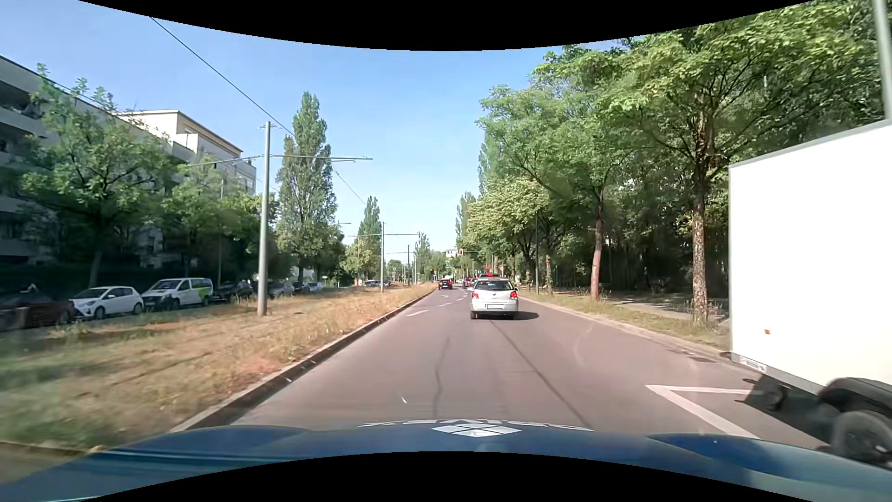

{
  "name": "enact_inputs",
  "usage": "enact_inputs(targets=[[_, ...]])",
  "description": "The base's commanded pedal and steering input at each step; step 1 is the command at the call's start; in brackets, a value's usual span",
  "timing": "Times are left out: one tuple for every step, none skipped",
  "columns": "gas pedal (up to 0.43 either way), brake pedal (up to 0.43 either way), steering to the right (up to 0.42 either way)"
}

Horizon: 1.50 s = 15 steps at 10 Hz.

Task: Follow the waypoints while adhering to traffic rules and regulations

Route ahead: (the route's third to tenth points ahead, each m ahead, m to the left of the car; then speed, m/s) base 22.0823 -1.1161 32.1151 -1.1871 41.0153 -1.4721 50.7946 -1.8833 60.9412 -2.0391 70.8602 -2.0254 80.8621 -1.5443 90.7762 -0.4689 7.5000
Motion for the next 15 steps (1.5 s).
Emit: enact_inputs(targets=[[0.22, 0.0, 0.08], [0.22, 0.0, 0.089], [0.22, 0.0, 0.091], [0.22, 0.0, 0.091], [0.209, 0.0, 0.089], [0.209, 0.0, 0.086], [0.209, 0.0, 0.077], [0.209, 0.0, 0.062], [0.209, 0.0, 0.049], [0.197, 0.0, 0.036], [0.189, 0.0, 0.029], [0.169, 0.0, 0.02], [0.11, 0.0, 0.005], [0.008, 0.0, -0.01], [0.0, 0.0, -0.023]])
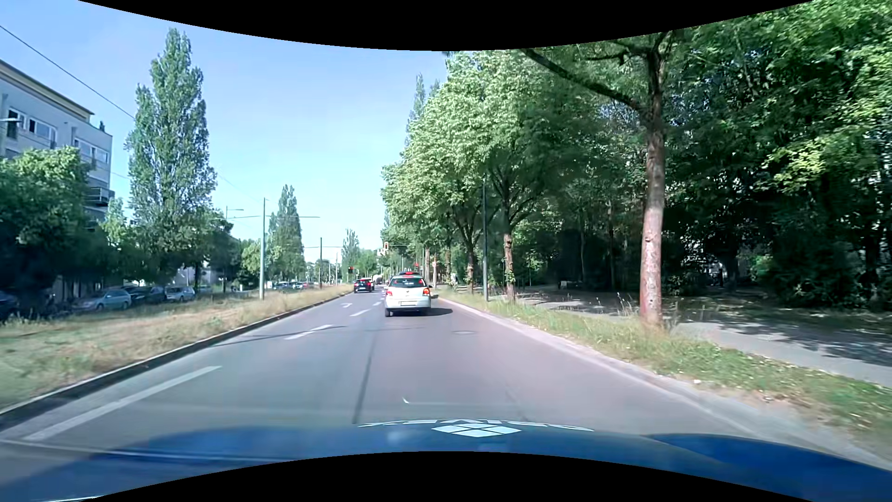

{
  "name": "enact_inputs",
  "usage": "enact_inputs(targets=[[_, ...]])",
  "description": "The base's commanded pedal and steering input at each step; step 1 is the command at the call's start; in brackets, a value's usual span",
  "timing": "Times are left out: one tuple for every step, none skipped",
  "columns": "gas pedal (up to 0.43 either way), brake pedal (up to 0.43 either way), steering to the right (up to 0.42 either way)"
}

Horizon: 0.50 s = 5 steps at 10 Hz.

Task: Follow the waypoints while adhering to traffic rules and regulations

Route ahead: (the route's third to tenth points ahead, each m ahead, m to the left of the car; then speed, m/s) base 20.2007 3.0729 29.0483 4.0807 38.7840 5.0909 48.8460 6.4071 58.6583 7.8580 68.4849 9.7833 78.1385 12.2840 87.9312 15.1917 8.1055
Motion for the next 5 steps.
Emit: enact_inputs(targets=[[0.0, 0.0, -0.033], [0.0, 0.0, -0.043], [0.0, 0.0, -0.049], [0.0, 0.0, -0.053], [0.0, 0.0, -0.055]])
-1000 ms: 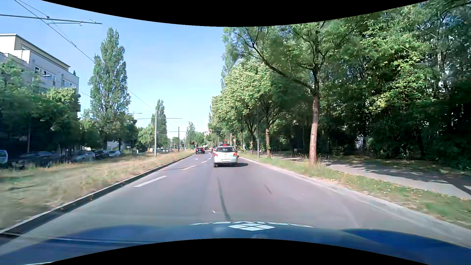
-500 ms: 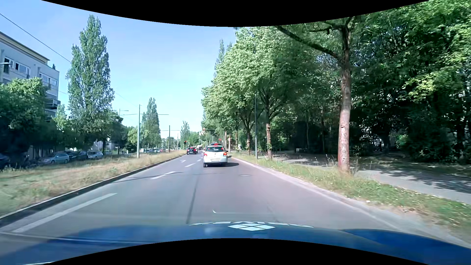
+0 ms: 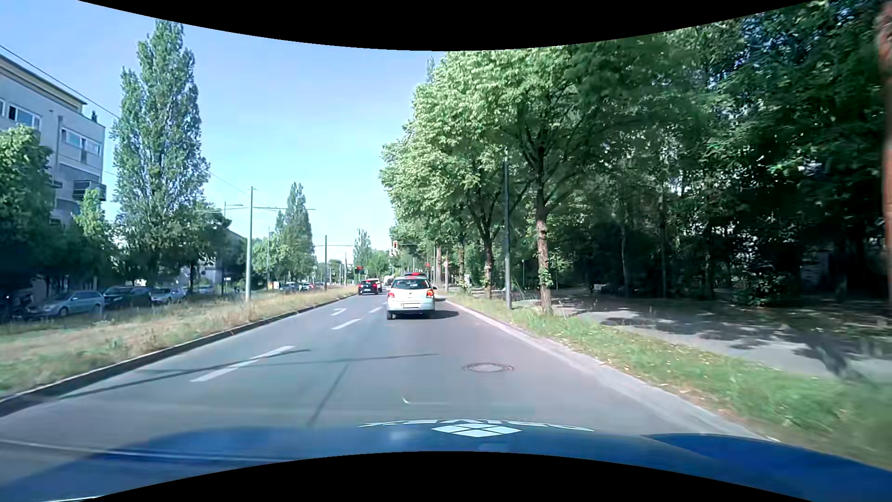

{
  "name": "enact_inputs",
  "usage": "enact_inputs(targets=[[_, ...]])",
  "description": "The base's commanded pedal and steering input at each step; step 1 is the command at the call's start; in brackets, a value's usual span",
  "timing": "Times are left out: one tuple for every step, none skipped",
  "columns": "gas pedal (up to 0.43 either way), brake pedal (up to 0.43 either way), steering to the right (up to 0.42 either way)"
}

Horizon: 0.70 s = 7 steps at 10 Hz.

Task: Follow the waypoints while adhering to traffic rules and regulations

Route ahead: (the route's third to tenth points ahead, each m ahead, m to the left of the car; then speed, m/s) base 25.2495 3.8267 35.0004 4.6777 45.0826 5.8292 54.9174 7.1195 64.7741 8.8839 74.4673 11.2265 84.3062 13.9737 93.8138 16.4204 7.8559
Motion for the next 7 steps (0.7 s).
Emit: enact_inputs(targets=[[0.0, 0.0, -0.055], [0.0, 0.0, -0.056], [0.0, 0.0, -0.057], [0.0, 0.0, -0.059], [0.0, 0.0, -0.054], [0.0, 0.0, -0.045], [0.0, 0.0, -0.039]])
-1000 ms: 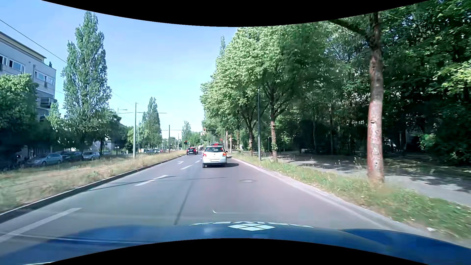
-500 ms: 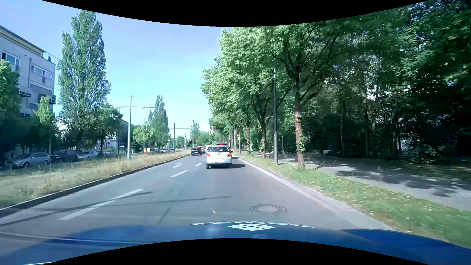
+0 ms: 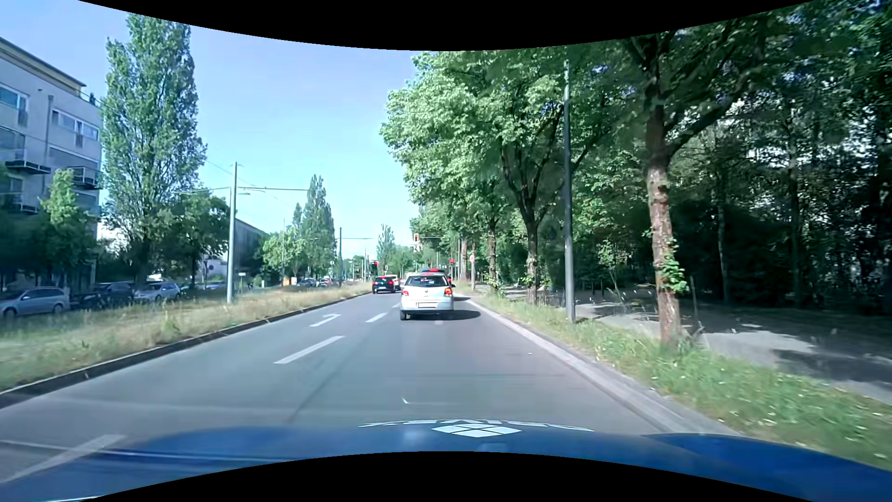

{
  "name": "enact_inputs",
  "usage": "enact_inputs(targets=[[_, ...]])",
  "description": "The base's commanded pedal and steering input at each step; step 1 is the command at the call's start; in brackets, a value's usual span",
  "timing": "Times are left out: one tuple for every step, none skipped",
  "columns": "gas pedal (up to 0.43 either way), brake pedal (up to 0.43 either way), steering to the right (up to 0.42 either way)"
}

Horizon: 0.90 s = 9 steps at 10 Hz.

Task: Follow the waypoints while adhering to traffic rules and regulations

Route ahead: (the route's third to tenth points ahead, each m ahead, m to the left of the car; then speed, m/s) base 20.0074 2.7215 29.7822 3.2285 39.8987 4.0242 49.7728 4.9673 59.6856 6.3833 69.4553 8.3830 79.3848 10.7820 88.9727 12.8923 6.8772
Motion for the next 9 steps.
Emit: enact_inputs(targets=[[0.0, 0.0, -0.035], [0.0, 0.0, -0.031], [0.0, 0.0, -0.031], [0.0, 0.0, -0.031], [0.0, 0.0, -0.031], [0.0, 0.0, -0.031], [0.0, 0.012, -0.031], [0.0, 0.079, -0.031], [0.0, 0.116, -0.03]])
